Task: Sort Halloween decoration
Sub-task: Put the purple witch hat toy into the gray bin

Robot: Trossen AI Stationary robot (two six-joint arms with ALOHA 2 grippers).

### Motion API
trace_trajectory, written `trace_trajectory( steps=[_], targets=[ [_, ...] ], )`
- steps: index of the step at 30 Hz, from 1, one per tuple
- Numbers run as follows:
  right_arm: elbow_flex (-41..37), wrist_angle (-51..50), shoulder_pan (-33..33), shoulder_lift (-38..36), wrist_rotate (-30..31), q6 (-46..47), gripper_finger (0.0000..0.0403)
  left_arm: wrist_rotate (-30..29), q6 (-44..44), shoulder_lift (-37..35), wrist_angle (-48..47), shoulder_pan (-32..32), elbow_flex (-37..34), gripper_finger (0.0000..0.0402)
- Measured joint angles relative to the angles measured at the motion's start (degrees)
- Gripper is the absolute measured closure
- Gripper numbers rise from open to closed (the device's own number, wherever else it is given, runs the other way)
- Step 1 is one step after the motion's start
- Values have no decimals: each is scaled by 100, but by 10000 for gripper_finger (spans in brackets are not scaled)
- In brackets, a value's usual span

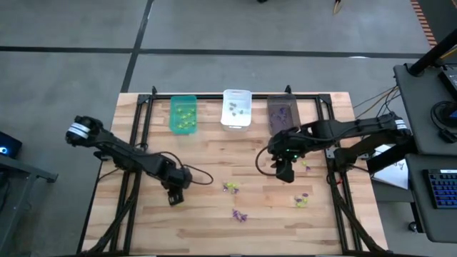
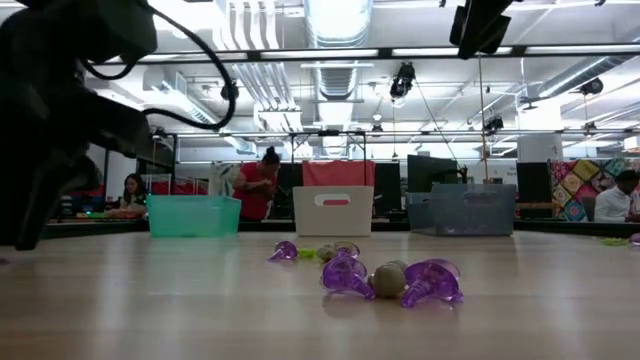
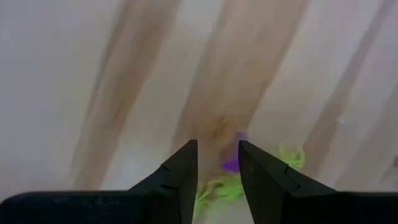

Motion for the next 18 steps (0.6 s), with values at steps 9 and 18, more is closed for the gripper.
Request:
trace_trajectory(
  steps=[9,18],
  targets=[
    [-37,56,0,0,-7,-5,280,-137,435,793,-694,-172,767,303],
    [-37,65,0,0,-11,4,280,-489,274,1163,-1133,-586,1316,303]
  ],
)
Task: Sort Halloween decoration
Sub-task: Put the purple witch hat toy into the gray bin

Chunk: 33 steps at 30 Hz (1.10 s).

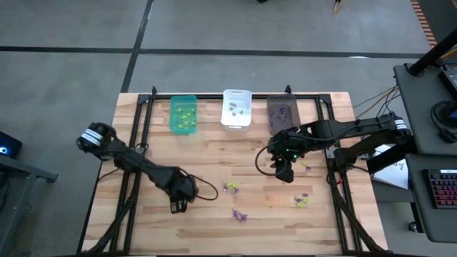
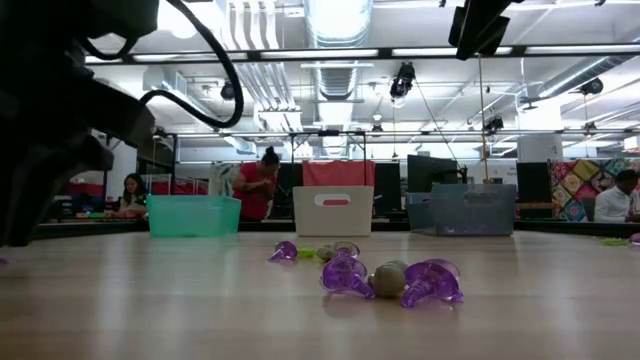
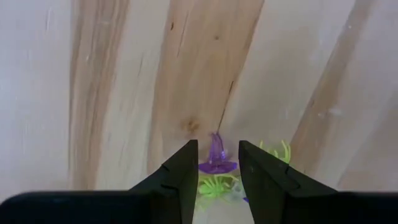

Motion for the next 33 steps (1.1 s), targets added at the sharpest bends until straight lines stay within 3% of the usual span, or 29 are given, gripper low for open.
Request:
trace_trajectory(
  steps=[16,24,33],
  targets=[
    [0,310,0,0,2,-17,280,-218,-317,391,-56,-245,-26,307],
    [0,337,0,0,4,-38,280,-461,-247,379,-63,-251,-37,387],
    [-80,629,26,0,135,-475,280,-1374,312,36,216,-253,94,400]
  ],
)
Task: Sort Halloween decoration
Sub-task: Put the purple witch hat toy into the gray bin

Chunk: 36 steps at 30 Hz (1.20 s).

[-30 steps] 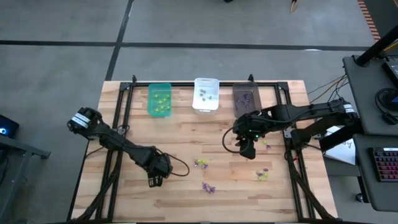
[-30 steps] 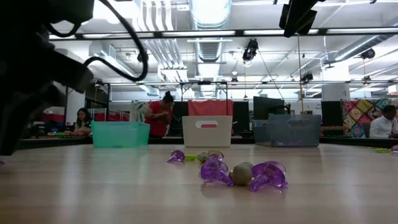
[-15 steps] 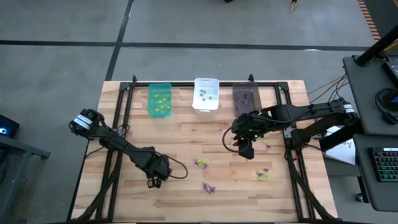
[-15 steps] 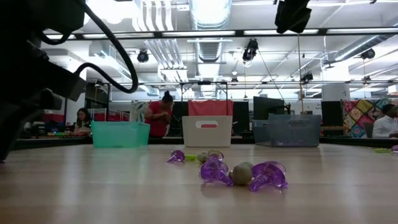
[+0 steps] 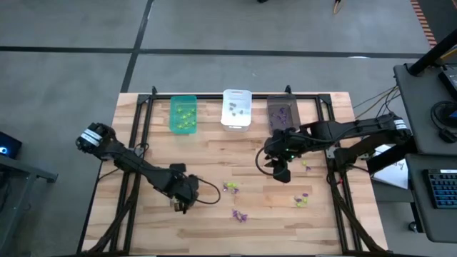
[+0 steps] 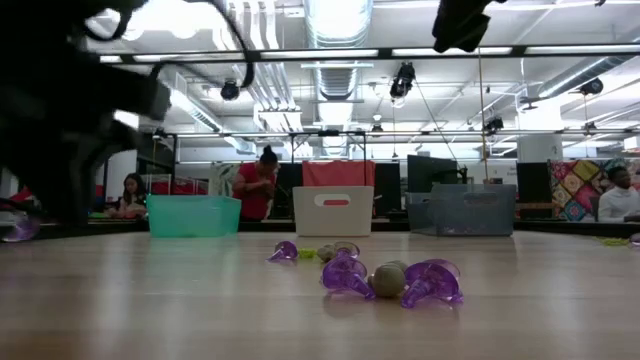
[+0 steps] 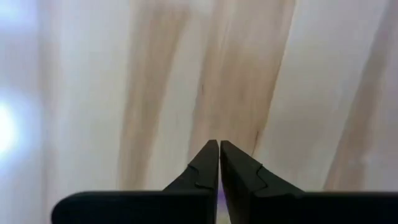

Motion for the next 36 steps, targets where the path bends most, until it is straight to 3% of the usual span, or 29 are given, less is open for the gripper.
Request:
trace_trajectory(
  steps=[7,11,18,26,33,36],
  targets=[
    [-651,1429,2,0,37,-637,280,-700,761,-615,990,38,-17,399],
    [-1257,2484,0,0,36,-744,280,-834,908,-895,1064,42,-9,400],
    [-2080,3359,0,0,-30,-348,280,392,830,-1139,1035,-159,-9,401],
    [-2329,3404,10,2,-65,82,280,473,1330,-586,2482,-799,25,392],
    [-2342,3423,74,2,-188,81,280,467,1104,174,2488,-1089,447,338],
    [-2342,3423,74,2,-207,69,280,471,1430,566,2464,-1202,670,305]
  ],
)
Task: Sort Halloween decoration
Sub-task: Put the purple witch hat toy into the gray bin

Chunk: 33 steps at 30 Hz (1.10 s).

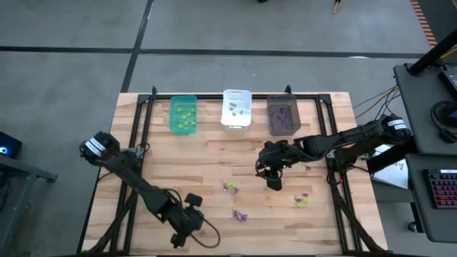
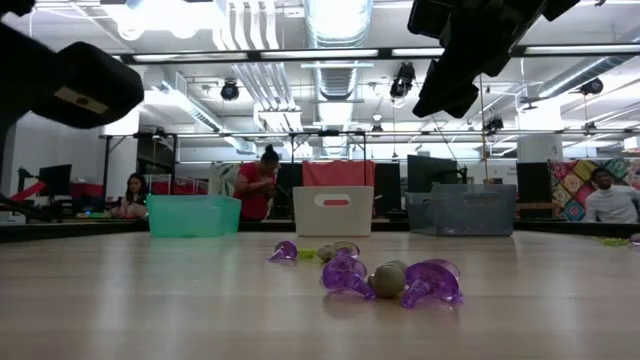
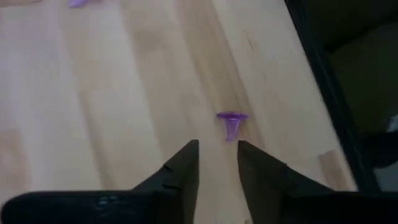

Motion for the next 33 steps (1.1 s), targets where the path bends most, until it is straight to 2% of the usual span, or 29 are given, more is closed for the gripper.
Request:
trace_trajectory(
  steps=[5,8,16,20,26,33],
  targets=[
    [-2,-9,92,0,-24,-49,280,-49,114,593,-74,-139,500,254],
    [-4,-11,192,0,-23,-53,280,-124,-48,879,-376,-188,764,237],
    [-4,24,489,0,26,50,280,-252,-464,1436,-673,-279,1101,233],
    [-4,148,614,0,35,113,280,-535,-590,1490,-734,-340,1178,234],
    [-4,289,797,0,193,112,280,-740,-752,1523,-692,-376,1179,257],
    [-4,284,929,0,334,158,280,-816,-780,1565,-658,-389,1186,326]
  ],
)
